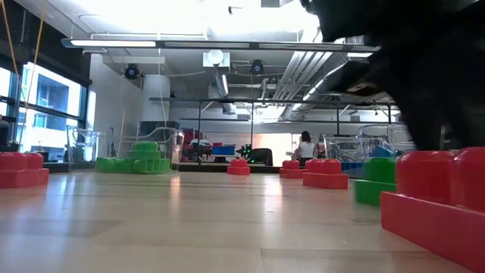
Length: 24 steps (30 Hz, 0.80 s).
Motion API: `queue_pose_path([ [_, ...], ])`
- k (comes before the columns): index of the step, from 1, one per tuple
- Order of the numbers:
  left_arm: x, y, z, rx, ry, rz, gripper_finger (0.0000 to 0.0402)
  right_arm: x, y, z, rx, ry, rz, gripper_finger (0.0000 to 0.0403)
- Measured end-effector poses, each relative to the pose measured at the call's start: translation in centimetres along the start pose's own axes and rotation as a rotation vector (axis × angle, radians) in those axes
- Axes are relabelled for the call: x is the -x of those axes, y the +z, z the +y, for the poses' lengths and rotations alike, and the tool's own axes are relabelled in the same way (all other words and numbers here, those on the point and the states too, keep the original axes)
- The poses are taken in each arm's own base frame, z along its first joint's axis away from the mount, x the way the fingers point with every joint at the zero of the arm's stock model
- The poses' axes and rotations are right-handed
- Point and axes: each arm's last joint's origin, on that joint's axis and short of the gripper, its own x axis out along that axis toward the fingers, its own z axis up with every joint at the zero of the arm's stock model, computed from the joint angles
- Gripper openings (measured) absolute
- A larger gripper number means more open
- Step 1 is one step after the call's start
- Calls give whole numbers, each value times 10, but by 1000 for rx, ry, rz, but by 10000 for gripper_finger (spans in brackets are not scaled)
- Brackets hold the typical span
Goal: Sort blocks
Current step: Put the green game piece into the top left transparent bin
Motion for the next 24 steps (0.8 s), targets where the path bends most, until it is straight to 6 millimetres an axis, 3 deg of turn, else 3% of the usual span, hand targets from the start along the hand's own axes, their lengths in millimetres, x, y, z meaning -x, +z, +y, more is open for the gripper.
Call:
queue_pose_path([
  [7, 0, 0, 0, 9, 2, 4, 257, 0, 7, -38, 35, -74, -12, 0],
  [13, 0, -1, 0, 13, 3, 6, 257, 1, 23, -72, -99, -80, -151, 0],
  [16, 0, -1, 0, 13, 3, 6, 257, 1, 31, -88, -311, -57, -238, 0],
  [24, 0, -1, 0, 14, 3, 6, 257, 4, 44, -123, -1100, 122, -387, 0],
])
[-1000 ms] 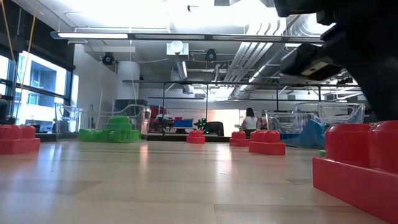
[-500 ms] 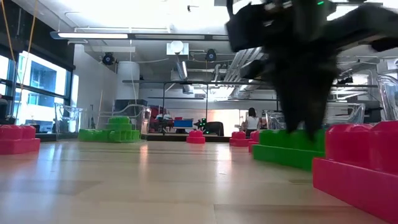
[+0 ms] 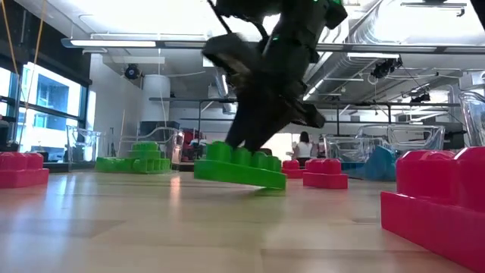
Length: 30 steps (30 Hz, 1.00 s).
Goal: Sort blocks
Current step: Put the green game piece into the top left transparent bin
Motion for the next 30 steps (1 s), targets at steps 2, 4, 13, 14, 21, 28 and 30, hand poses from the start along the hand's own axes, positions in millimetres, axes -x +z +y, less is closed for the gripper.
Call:
queue_pose_path([
  [2, 0, 0, 0, 0, 0, 0, 257, 0, 5, -1, -176, 21, -11, 0],
  [4, 0, 0, 0, 0, 0, 1, 257, 0, 9, 1, -277, 58, -16, 0],
  [13, 0, -4, 2, 16, 16, 40, 257, 3, 9, 18, -325, 219, 1, 0],
  [14, 0, -5, 2, 18, 18, 44, 257, 3, 9, 18, -325, 228, -2, 0],
  [21, 0, -5, 2, 21, 20, 51, 257, 8, 15, 30, -263, 364, -37, 0],
  [28, 0, -5, 2, 21, 20, 52, 257, 19, 20, 41, -170, 515, -34, 0],
  [30, 0, -5, 2, 21, 20, 52, 257, 28, 21, 42, -151, 536, -49, 0],
])
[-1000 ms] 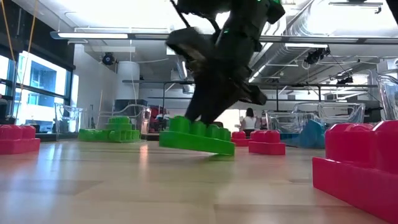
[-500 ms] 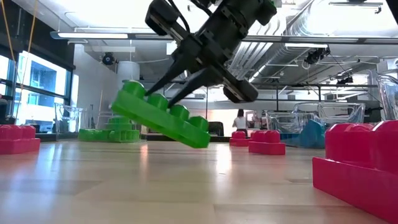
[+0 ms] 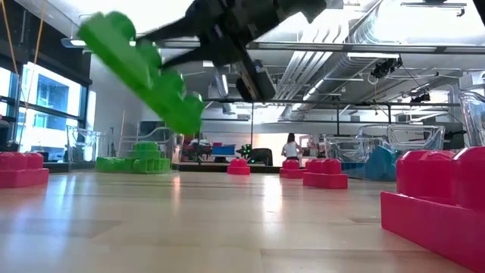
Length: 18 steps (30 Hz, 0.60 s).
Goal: Sort blocks
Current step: Put the green game piece into the top left transparent bin
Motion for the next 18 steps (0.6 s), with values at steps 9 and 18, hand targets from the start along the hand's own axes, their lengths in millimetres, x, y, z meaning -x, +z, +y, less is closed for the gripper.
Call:
queue_pose_path([
  [9, 21, 21, -19, -78, -154, -211, 257, 34, 44, 13, 97, 108, -189, 0],
  [18, 60, 39, -42, -171, -260, -469, 257, 66, 129, -6, 113, 205, -549, 0],
])
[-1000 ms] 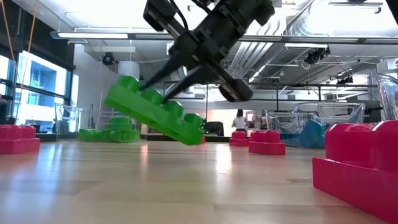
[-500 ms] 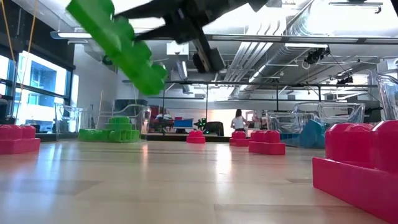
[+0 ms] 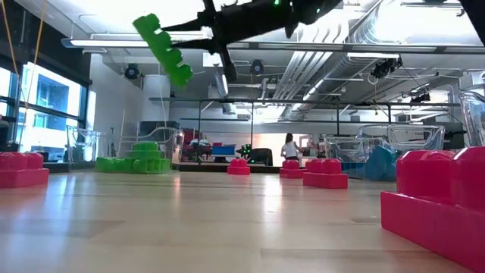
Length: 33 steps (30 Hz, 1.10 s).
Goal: Sort blocks
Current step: Put the green game piece into the top left transparent bin
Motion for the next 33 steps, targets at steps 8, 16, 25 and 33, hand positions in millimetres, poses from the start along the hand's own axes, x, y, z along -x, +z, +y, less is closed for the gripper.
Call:
queue_pose_path([
  [8, -2, -6, 5, 62, 57, 34, 257, -4, 63, -28, -24, -2, -170, 0],
  [16, -3, 3, 1, 89, 11, -49, 257, -57, 94, -39, 4, 2, -179, 0],
  [25, -2, 9, -2, 100, -23, -105, 257, -116, 118, -66, -53, 43, -164, 0],
  [33, -2, 9, -2, 141, -26, -103, 257, -123, 109, -87, -118, 107, -106, 0],
])
